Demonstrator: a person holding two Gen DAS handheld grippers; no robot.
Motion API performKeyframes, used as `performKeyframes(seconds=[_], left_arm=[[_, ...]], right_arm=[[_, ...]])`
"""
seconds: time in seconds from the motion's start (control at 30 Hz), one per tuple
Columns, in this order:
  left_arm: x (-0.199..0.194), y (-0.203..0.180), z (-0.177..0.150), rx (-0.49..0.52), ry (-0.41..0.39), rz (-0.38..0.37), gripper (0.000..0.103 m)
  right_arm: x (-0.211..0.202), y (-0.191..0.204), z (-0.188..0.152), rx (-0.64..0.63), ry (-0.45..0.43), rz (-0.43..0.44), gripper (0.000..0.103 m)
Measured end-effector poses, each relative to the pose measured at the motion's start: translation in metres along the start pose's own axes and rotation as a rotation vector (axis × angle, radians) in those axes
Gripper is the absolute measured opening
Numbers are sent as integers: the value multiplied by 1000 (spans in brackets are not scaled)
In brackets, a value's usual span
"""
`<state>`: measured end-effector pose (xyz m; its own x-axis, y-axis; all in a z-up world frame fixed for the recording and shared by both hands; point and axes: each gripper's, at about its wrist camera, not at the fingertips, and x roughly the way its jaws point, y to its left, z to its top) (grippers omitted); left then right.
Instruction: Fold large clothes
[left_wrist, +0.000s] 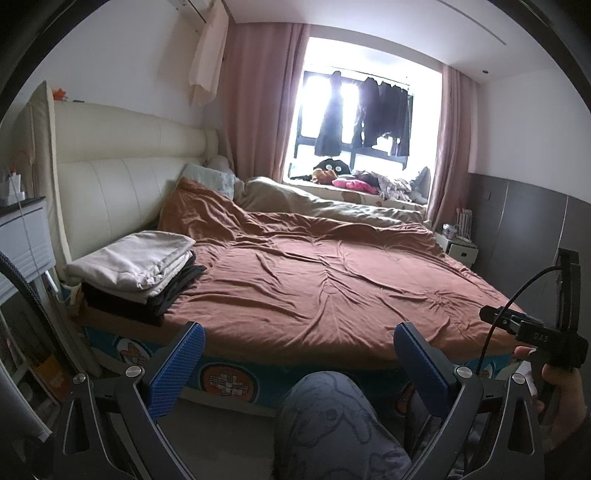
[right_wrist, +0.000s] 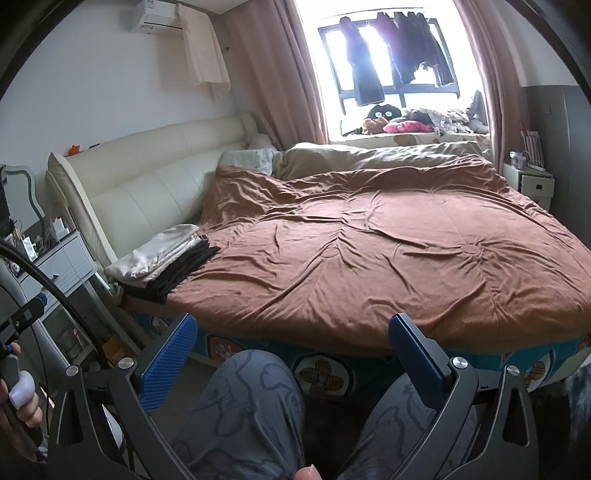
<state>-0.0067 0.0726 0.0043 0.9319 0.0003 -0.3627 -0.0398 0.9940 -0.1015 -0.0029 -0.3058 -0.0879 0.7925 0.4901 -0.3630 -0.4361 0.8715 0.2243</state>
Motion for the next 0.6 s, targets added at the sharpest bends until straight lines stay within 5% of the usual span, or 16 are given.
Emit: performKeyframes(seconds=[0.6], left_arm=[[-1, 5, -2, -17, 15, -3, 103]], right_arm=[[1, 4, -4, 4, -5, 1, 103]])
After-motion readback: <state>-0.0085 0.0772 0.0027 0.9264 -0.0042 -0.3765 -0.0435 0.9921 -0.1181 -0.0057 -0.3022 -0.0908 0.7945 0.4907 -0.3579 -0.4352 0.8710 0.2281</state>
